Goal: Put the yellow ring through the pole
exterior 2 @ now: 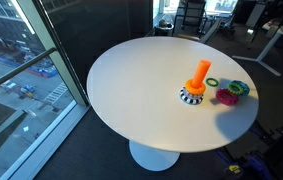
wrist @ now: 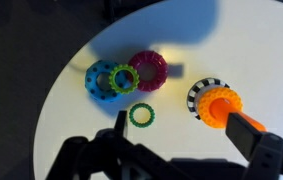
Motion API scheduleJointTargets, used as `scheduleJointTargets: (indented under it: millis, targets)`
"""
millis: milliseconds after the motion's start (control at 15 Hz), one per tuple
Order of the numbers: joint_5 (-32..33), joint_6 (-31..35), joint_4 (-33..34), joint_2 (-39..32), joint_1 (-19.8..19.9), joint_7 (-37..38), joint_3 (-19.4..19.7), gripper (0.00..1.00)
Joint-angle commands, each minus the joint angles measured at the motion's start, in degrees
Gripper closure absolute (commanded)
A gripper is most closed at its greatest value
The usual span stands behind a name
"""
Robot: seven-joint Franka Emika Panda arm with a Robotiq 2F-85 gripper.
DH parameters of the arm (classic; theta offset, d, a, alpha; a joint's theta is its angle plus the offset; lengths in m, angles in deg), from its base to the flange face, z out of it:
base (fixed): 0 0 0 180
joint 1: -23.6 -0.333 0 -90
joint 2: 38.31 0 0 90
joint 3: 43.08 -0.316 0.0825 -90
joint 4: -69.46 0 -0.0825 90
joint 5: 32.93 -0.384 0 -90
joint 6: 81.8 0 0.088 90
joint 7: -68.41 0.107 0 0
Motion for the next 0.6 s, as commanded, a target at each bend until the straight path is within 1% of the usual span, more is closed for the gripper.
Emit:
scheduleJointTargets:
  millis: [0,200,267,333,400,533]
  targets:
    - [-0.64,7.13,-0.91,-3.63,0.60,3.24,0.04,0.00]
    - [-0.82,10.79,-1.17,-6.45,0.54,4.64,0.20,0.00]
    - [-0.54,9.92,-0.67,-7.38,0.43,4.24,0.18,0.00]
    - [-1.03,7.61,0.08,-7.97,0.17,2.28,0.22,0.00]
    - [-0.01,9.54,-1.20,-7.15,0.23,3.45,0.09,0.00]
    - [-0.01,9.34,-1.17,-7.92,0.17,3.27,0.10,0.00]
